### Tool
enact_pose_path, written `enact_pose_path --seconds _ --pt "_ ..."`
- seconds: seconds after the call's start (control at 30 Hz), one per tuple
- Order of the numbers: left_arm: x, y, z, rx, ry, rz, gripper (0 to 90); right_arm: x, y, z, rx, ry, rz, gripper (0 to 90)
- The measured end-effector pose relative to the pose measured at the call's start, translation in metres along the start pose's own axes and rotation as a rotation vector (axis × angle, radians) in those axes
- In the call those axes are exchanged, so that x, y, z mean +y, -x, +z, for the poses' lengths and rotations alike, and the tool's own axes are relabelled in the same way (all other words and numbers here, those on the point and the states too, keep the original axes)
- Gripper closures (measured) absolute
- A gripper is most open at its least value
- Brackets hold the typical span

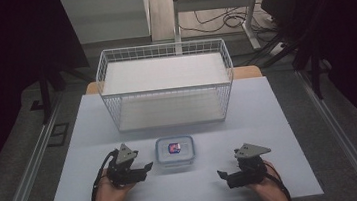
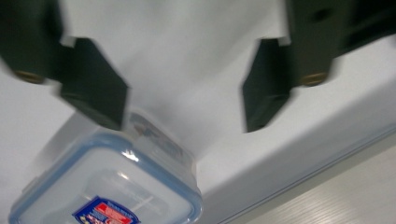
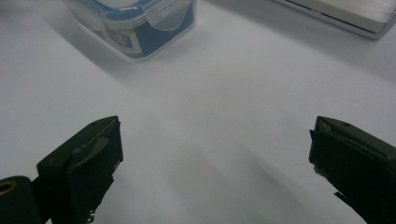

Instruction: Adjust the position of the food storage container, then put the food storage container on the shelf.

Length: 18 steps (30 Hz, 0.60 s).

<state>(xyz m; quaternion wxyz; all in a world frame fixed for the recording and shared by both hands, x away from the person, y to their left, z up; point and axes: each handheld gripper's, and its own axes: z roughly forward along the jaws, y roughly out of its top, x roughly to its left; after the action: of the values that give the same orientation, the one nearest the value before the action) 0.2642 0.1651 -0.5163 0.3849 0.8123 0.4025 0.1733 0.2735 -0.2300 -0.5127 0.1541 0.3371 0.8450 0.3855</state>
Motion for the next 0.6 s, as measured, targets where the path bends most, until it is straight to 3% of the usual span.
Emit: enact_pose_path --seconds 0.07,0.2,0.3,0.47,0.6 --pt "-0.002 -0.002 -0.002 -0.021 0.015 -0.024 13.8 0.002 0.000 -0.001 0.021 0.007 0.034 2.0" --pt "-0.003 -0.008 -0.003 -0.067 0.031 -0.088 8.1 0.004 -0.003 0.000 0.019 -0.003 0.031 2.1" --pt "-0.003 -0.009 -0.003 -0.075 0.030 -0.098 6.1 0.006 -0.005 0.002 0.025 -0.010 0.027 2.0" --pt "0.001 -0.011 -0.004 -0.097 0.049 -0.120 4.6 0.018 -0.011 0.007 0.074 0.004 0.046 0.0" --pt "0.004 -0.011 -0.004 -0.118 0.059 -0.118 4.4 0.029 -0.016 0.013 0.093 -0.010 0.055 0.0"
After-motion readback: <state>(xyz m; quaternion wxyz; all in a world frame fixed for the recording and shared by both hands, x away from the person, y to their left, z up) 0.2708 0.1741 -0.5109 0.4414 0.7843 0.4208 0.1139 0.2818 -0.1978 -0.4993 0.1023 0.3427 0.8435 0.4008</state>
